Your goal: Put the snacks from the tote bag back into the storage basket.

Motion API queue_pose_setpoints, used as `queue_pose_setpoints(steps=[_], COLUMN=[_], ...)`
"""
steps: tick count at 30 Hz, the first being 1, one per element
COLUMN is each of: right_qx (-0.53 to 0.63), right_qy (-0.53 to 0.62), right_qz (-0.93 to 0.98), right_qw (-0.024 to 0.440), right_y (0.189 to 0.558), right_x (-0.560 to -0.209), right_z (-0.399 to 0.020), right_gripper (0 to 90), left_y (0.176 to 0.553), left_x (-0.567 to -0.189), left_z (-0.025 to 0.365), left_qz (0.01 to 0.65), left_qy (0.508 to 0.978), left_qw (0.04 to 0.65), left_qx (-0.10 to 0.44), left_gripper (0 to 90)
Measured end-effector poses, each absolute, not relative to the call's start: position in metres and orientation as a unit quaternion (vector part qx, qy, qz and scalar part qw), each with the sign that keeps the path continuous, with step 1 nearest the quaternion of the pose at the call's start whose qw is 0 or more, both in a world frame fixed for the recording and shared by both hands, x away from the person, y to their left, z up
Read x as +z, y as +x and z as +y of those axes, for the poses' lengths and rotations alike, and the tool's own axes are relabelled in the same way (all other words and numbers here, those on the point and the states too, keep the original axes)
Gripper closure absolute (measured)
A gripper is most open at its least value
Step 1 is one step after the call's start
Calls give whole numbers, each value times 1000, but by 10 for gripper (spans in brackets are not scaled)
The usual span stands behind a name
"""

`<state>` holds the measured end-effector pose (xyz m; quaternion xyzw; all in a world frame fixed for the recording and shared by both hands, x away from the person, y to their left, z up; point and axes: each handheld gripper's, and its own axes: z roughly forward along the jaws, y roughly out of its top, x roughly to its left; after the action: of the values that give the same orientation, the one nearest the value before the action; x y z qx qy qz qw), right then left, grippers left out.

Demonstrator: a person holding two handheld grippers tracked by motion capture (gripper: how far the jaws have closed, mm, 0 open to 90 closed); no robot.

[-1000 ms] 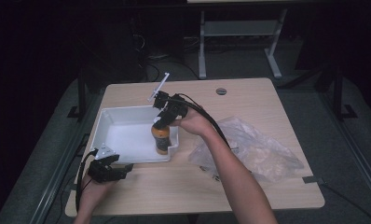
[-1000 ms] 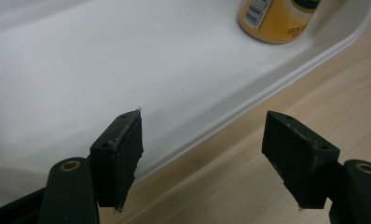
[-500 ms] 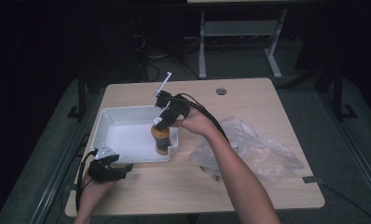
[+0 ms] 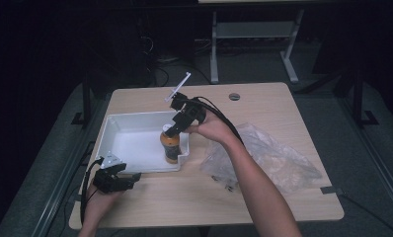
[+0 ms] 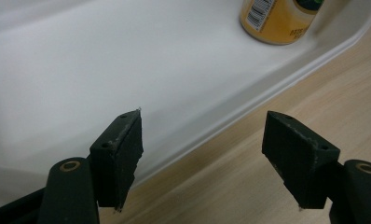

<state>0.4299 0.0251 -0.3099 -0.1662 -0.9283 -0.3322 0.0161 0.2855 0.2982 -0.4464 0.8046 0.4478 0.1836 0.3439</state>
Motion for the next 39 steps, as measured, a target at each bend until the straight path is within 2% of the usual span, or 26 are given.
queue_pose_setpoints(steps=[39], right_qx=[-359], right_qy=[-193], right_qz=[-913], right_qw=[-3], right_y=[429], right_x=[-293], right_z=[-31], right_gripper=[275], left_y=[285], left_x=[-446], left_z=[299], left_qz=[450], left_qy=[803], left_qw=[344], left_qx=[185], left_gripper=[283])
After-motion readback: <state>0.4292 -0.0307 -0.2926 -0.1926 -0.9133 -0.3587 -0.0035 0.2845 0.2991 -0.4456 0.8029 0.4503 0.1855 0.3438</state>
